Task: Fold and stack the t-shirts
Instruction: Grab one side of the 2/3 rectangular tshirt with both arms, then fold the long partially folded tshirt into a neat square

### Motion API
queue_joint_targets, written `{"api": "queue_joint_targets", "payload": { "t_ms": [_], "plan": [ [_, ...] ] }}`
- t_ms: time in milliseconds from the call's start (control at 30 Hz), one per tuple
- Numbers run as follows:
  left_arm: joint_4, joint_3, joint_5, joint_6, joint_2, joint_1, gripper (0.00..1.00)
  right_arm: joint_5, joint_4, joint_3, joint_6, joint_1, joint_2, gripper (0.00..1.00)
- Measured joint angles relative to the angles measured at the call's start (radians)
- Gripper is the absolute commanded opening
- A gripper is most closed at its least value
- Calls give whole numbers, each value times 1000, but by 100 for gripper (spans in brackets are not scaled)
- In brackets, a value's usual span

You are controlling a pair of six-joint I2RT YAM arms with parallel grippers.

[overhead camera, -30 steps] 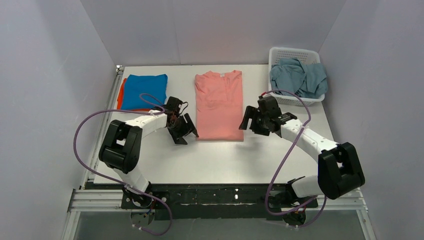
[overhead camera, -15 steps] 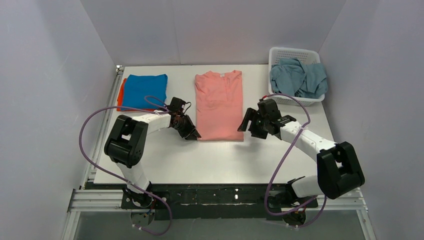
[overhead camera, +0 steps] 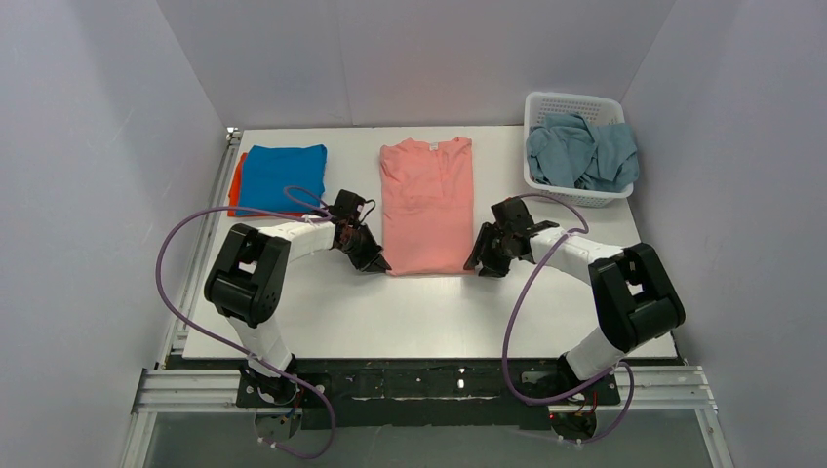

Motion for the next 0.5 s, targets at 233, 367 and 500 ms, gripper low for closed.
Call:
{"api": "queue_joint_targets", "payload": {
  "t_ms": [233,367,500],
  "plan": [
    [-17,8,-16,-1,0,-2,0,-33,10,1,23,8,22,30],
    [-21,9,-23,-2,-1,-5,0,-39,20,1,32,19,38,1],
    [-33,17,-30,-3,0,-8,0,-31,23,5,39,29,45,1]
  ]
}}
